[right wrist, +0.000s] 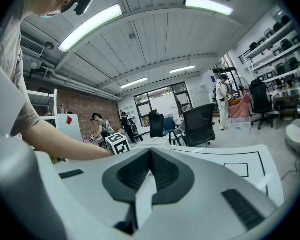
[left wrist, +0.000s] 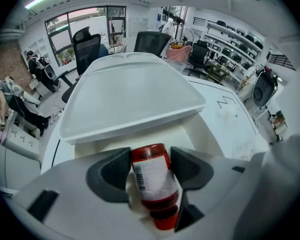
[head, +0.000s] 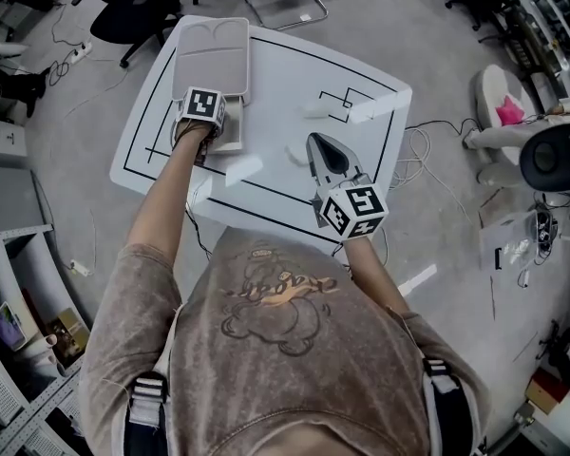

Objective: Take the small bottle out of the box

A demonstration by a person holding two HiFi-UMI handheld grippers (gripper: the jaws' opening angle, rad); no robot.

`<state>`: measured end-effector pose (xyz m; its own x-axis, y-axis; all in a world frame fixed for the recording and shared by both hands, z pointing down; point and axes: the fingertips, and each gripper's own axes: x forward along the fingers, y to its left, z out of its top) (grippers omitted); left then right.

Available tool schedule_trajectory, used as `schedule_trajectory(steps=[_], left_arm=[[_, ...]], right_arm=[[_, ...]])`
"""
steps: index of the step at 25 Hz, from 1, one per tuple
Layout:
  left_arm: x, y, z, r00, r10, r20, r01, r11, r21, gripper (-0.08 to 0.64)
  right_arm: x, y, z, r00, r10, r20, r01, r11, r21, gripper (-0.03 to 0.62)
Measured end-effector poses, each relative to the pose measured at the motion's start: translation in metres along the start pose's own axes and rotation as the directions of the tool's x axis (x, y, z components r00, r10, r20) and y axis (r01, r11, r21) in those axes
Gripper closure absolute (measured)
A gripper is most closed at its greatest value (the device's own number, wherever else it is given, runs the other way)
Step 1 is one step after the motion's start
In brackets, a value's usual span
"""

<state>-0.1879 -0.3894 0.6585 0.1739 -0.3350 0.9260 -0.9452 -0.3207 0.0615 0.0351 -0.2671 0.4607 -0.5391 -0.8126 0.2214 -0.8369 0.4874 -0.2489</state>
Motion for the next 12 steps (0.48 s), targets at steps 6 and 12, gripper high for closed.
schedule_trajectory(steps=[6,12], left_arm=[[0.0010,-0.0005,0.0009,1.000,-0.022,0.006,0.022,1.000,-0.019,0.310],[-0.0023,-0.0023,0.0005,0.999,-0.043,0.028,0.043,0.999,-0.025,0.322]], right_arm=[[-0.0005,-0.0022,-0.0004,1.000,-0.009,-0.002,0.009,1.000,0.003,0.597],[0.0018,0.0033,-0.0021,1.000,0.002,-0.009,-0.002,1.000,-0.001,0.597]])
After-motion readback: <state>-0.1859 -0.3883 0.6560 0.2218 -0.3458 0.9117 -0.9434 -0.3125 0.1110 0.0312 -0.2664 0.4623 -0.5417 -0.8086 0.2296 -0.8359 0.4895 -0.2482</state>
